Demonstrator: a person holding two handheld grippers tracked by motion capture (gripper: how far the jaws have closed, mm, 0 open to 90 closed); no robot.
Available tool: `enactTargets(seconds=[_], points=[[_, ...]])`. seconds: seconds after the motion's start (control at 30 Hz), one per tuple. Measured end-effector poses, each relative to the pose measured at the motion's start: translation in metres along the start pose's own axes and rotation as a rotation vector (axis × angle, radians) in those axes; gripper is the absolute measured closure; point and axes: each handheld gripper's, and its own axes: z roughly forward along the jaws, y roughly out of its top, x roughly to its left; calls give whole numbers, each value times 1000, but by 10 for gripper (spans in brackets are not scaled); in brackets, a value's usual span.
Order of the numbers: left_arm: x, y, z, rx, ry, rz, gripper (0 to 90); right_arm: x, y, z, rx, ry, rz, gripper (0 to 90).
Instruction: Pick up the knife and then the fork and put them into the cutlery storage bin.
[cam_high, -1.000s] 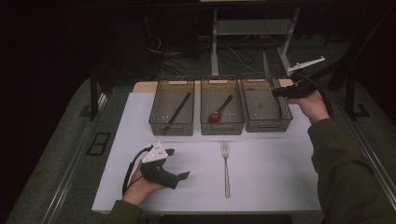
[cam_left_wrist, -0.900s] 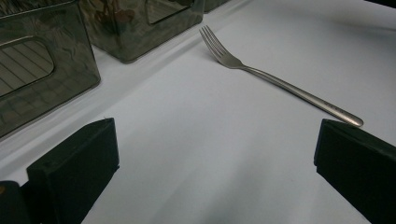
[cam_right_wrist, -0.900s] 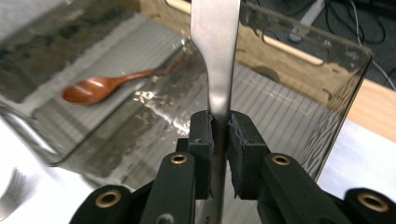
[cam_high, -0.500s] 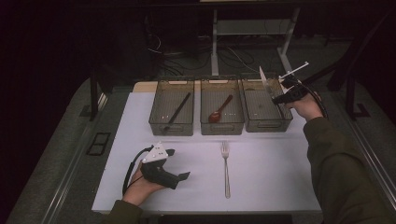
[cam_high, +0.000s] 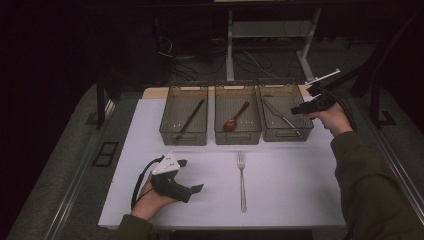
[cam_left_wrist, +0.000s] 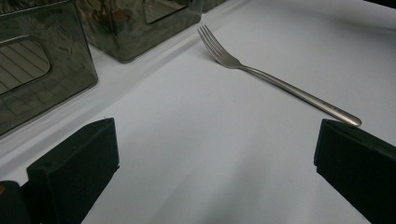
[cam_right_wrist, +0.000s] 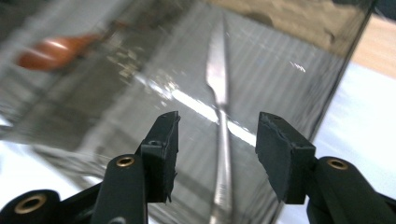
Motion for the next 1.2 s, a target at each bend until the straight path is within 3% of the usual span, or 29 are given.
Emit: enactTargets(seconds=[0.2,0.57,0.87,1.2], points=[[-1,0,0,-1,0,-2,0,24,-13,-20,-64,68,-43,510],[-2,0,1,1,-2,1,0,70,-48,-33,-121,158,-147,696],[-3,0,2,1,-1,-5,0,108,-79,-28,-115,247,-230,843],[-3,-1,2,4,-2,-4,0,148,-100,-18,-84,325,-316,888]])
